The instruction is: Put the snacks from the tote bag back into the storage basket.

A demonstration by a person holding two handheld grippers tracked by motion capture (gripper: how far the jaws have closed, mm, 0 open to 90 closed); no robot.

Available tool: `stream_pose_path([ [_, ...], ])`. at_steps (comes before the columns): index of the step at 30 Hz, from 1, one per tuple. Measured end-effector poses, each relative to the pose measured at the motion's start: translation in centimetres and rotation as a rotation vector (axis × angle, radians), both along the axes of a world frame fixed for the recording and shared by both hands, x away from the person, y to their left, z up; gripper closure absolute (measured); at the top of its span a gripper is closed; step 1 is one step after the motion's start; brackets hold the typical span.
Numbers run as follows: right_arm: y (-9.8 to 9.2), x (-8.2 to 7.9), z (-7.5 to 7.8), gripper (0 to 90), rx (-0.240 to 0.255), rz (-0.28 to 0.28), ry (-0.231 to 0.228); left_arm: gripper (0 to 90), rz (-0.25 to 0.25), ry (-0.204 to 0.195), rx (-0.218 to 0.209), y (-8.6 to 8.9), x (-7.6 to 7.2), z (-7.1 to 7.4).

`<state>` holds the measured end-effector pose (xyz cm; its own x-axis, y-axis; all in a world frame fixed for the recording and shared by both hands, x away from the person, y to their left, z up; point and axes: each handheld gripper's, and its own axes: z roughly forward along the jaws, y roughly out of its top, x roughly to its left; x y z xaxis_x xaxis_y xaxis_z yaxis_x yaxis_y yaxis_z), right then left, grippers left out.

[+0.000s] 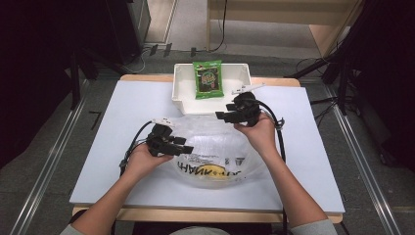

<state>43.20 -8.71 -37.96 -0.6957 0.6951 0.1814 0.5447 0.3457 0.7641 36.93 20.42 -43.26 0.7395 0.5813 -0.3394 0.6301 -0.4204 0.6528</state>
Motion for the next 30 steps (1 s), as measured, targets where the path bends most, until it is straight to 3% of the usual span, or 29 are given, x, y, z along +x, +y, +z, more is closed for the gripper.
stream_pose_path([
  [5, -0.4, -1.3, -0.2, 43.8, -0.019, 0.008, -0.02, 43.2, 0.0, 0.004, -0.011, 0.0, 0.0, 0.1],
  [12, -0.7, -3.4, -0.5, 43.1, -0.003, 0.031, -0.021, 42.9, 0.011, -0.007, -0.007, 0.5, -0.3, 0.3],
  [24, -1.3, -6.5, -1.9, 42.8, -0.013, 0.058, -0.014, 42.9, 0.019, -0.016, -0.01, 1.1, -0.4, 0.5],
  [30, -1.6, -7.9, -2.7, 42.9, 0.006, 0.059, 0.0, 42.9, 0.014, -0.02, -0.008, 1.0, -0.5, 0.5],
])
